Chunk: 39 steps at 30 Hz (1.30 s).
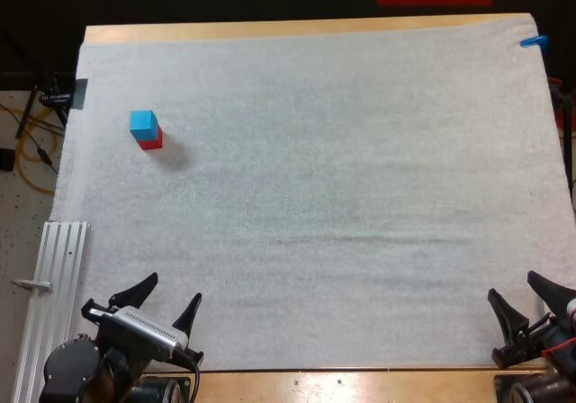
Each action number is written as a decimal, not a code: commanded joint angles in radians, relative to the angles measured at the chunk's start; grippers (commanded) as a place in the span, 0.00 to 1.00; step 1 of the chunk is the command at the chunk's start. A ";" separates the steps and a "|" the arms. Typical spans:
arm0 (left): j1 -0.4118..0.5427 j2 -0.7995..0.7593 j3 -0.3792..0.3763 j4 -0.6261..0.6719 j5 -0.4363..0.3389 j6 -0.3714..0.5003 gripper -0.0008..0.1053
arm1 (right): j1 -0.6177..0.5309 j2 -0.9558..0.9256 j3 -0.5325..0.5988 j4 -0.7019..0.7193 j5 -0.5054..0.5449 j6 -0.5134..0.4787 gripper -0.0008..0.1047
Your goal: Stack red cube on blue cube
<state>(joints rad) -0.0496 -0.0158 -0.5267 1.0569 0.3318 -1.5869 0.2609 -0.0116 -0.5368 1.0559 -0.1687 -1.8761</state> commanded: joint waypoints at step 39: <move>-0.005 0.140 -0.271 0.010 -0.350 -0.202 0.45 | 0.114 0.801 -0.415 -0.336 -0.372 -0.197 0.01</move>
<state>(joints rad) -0.0496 0.1223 -0.7920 1.0669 0.0212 -1.7557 0.3617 0.7859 -0.9397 0.7520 -0.5122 -2.0553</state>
